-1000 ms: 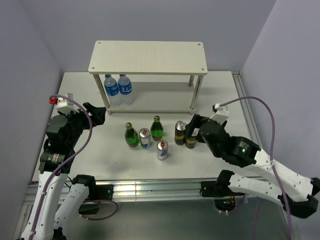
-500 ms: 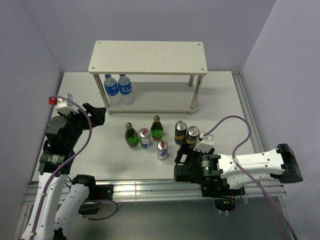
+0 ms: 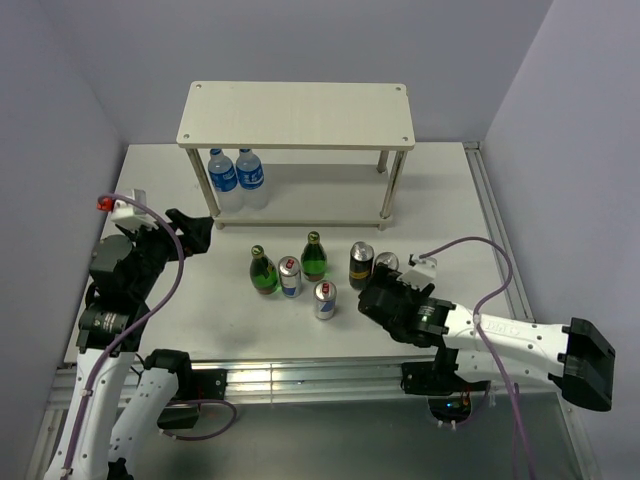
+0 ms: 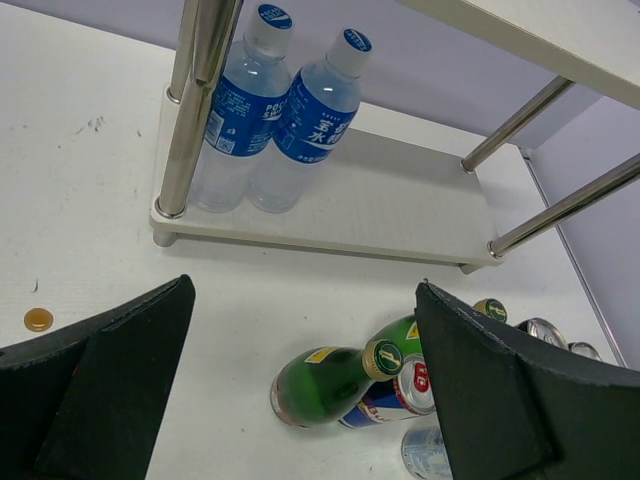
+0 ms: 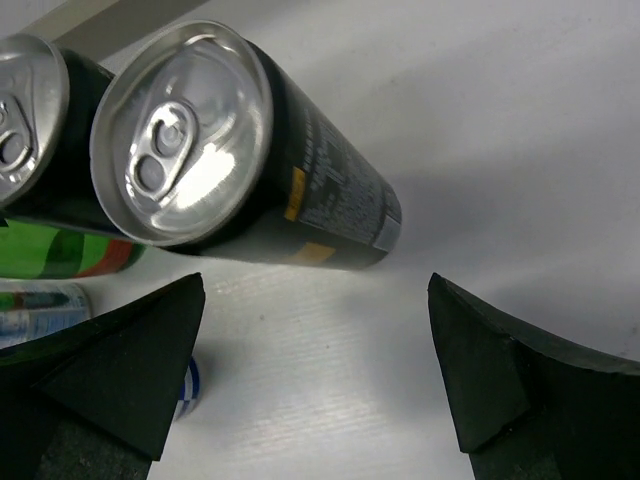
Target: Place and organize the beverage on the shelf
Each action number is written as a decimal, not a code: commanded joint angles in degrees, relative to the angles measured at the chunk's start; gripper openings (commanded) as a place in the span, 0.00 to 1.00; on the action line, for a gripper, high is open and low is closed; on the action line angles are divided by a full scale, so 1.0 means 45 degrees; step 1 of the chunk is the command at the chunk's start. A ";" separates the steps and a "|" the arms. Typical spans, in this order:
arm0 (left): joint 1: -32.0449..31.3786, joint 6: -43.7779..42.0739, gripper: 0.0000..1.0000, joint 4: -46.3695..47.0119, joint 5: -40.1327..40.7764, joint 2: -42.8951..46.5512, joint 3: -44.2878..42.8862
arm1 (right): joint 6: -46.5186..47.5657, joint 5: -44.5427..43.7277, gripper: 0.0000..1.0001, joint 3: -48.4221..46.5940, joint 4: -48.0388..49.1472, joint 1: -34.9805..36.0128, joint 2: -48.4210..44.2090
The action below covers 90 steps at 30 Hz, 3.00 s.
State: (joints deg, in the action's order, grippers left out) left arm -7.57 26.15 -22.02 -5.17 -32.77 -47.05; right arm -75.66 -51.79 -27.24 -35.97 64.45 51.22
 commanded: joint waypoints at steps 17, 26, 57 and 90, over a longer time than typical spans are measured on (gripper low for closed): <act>0.0101 -0.0343 0.99 0.0382 -0.0414 0.0271 0.0025 | 0.2868 0.0474 1.00 -0.0215 0.4106 -0.3188 0.2015; 0.0101 -0.0382 0.99 0.0362 -0.0414 0.0369 0.0025 | 0.2399 0.0455 0.98 -0.0195 0.4165 -0.3188 0.2816; 0.0120 -0.0401 0.99 0.0323 -0.0492 0.0447 0.0025 | 0.1692 -0.2863 0.00 -0.3727 0.0770 -0.2975 0.5241; 0.0218 -0.0362 0.99 0.0226 -0.0394 0.0721 0.0006 | 1.4722 -0.0738 0.00 -2.0898 0.1742 -0.5999 0.9710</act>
State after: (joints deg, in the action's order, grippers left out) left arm -6.94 25.54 -22.00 -6.35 -30.44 -47.05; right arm -11.07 -55.86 -116.27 -30.98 39.86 95.72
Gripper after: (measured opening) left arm 0.994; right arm 0.668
